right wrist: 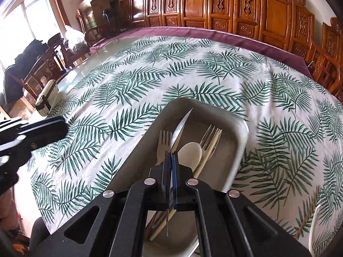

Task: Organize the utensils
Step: 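Move both tools back and grasp a white plastic spoon with the right tool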

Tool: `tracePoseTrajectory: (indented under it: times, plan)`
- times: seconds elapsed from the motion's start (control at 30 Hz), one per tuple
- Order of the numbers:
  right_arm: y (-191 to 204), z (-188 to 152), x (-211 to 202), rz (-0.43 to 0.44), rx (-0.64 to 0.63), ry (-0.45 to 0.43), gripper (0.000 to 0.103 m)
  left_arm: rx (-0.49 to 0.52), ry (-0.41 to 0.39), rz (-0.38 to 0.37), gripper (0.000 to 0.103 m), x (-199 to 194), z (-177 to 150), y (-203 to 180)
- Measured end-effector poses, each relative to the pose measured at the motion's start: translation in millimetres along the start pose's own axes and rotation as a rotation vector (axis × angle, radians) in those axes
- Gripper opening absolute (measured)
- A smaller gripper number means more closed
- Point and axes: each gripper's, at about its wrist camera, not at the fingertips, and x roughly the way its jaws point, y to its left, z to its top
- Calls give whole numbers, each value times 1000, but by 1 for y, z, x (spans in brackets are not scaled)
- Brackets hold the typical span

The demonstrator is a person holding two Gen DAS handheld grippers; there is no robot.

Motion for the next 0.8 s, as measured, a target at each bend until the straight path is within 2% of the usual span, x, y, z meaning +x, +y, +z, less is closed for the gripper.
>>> tracePoseTrajectory:
  times: [0.2,0.37,0.5,0.8]
  plan:
    - [1,-4,-6,-1,-19,-2,7,14,-7,4,6,-5,-2,-1]
    - [-15,-13,-35,-25,-21,-38,7,26,-9,-12,6,-8,-4,-13]
    - [-45,-29,-62,-54,-6,-53,7,46,-9,-31,6,-10,-6,-28]
    - [-132,-87,-99,-203,65,-15,7,100,-7,-83,6,-10,-9,-71]
